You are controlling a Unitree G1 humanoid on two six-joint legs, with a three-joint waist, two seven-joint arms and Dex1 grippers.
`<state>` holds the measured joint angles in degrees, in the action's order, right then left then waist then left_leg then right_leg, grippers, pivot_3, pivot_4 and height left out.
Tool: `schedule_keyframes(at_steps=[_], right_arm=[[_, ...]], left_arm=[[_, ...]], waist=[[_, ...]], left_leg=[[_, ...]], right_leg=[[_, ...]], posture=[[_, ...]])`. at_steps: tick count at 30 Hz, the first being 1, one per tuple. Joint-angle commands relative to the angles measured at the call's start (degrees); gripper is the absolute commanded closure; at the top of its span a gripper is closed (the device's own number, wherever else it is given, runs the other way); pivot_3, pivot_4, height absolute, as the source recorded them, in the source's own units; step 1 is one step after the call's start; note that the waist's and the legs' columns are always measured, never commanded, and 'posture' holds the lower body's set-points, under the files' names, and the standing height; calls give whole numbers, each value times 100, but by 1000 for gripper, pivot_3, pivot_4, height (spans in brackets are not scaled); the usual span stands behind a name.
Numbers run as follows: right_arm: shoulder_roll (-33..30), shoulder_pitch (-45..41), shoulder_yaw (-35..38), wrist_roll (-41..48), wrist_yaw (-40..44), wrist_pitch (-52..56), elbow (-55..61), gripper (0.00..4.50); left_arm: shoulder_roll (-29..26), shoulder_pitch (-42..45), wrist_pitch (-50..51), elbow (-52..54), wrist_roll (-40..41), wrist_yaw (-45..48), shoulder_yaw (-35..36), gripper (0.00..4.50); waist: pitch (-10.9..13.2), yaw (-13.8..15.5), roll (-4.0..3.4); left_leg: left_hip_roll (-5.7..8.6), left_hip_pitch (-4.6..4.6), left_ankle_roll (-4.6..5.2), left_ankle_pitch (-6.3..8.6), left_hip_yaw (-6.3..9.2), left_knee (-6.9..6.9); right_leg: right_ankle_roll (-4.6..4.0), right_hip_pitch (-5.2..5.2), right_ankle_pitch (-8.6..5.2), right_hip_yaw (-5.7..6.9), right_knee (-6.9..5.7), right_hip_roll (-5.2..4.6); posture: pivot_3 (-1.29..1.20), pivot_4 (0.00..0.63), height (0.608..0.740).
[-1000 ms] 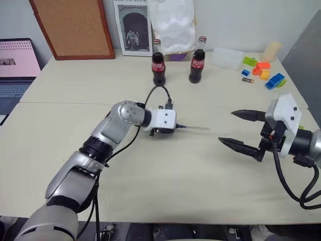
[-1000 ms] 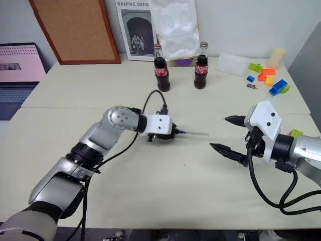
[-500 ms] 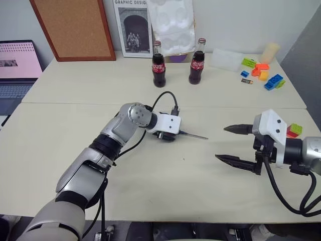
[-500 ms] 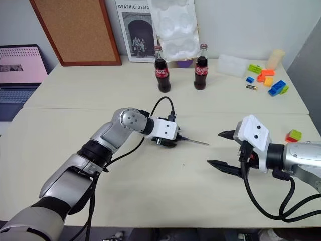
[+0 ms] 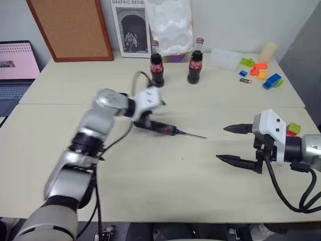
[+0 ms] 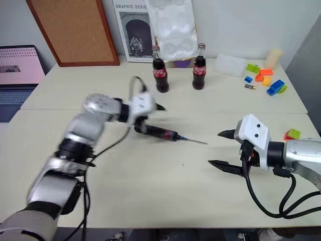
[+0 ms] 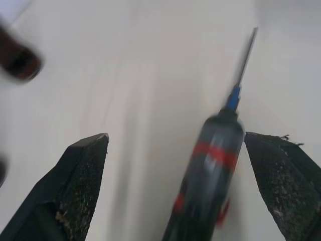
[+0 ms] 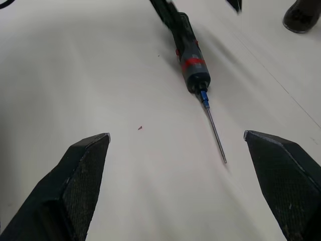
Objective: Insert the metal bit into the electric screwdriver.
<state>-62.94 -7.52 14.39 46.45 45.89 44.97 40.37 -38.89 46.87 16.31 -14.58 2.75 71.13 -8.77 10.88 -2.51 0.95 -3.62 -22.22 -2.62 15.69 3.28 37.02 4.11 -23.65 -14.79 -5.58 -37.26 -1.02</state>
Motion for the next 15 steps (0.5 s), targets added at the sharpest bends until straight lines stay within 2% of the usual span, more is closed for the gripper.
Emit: schedule_keyframes(at_steps=[1, 3, 8, 15], right_arm=[[14, 274, 603, -84, 358, -321, -1, 0], [-10, 447, 835, -115, 514, -359, -88, 0], [-76, 657, 1193, -267, 840, -492, -358, 0], [-69, 595, 1129, -451, 1001, -601, -569, 0]], left_arm=[[-783, -938, 515, 968, 502, 175, 772, 27], [-1150, -1494, 776, 1406, 705, 153, 1168, 27], [-1607, -2559, 1131, 2170, 1192, 80, 1917, 27], [-1907, -3138, 1464, 2439, 1545, 25, 2144, 27]], waist=[[0, 8, -1], [1, 43, 1], [4, 154, 10], [4, 129, 10]], left_leg=[[-1, 1, 0, 0, 0, -1], [-1, -1, -1, 0, 0, 2], [-2, -5, -4, -2, 0, 18], [-5, 28, -5, -2, -11, 18]], right_leg=[[0, 0, 0, 1, -1, 0], [0, 1, 0, 4, -2, -2], [0, 12, 0, 14, -1, -7], [6, 29, -3, 3, -8, -5]], posture=[[0, 150, 740], [0, 150, 740], [0, 150, 740], [0, 150, 740]])
